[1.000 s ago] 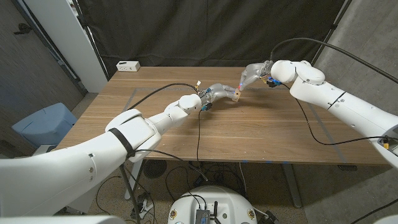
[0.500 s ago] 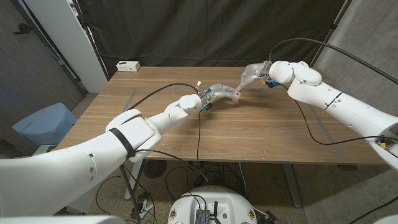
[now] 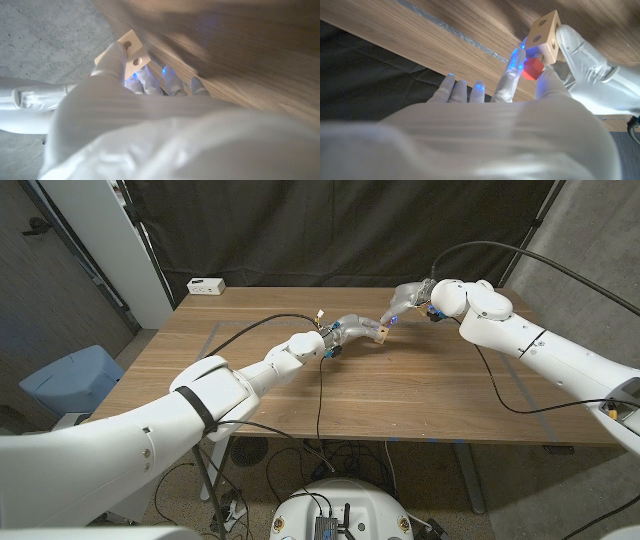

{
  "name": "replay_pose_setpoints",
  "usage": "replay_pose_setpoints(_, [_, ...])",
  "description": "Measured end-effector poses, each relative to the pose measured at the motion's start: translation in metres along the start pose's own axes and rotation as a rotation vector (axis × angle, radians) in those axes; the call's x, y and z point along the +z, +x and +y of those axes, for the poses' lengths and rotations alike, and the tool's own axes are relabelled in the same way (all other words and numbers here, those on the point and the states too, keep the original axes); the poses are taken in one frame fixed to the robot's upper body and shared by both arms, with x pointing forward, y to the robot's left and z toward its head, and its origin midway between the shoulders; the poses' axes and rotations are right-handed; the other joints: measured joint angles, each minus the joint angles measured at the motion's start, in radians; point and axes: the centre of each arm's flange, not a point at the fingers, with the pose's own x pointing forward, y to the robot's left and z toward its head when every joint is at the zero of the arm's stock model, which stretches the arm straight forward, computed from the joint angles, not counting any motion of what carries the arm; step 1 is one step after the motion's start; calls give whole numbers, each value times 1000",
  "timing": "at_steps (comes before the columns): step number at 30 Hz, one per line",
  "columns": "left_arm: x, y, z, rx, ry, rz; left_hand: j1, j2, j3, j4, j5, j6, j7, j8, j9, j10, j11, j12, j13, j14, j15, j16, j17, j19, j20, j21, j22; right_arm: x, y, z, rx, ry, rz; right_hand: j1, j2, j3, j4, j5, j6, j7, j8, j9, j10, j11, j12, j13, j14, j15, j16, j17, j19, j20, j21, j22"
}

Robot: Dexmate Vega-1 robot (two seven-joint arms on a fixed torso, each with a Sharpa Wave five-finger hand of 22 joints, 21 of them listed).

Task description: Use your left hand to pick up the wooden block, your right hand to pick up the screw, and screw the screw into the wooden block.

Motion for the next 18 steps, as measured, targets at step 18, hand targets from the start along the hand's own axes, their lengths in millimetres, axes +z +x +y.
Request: replay_pose_setpoints(18, [-1, -4, -1, 0, -5, -20, 3, 3, 0, 0, 3, 2, -2, -1, -1, -2, 1, 3, 0, 0, 0, 0, 0, 0, 0, 0, 0, 5, -2, 2, -31, -26, 39, -196, -72, -96, 53, 6, 94, 32, -10, -6, 70, 26, -12, -1, 43, -1, 0, 5, 29, -2, 0, 0])
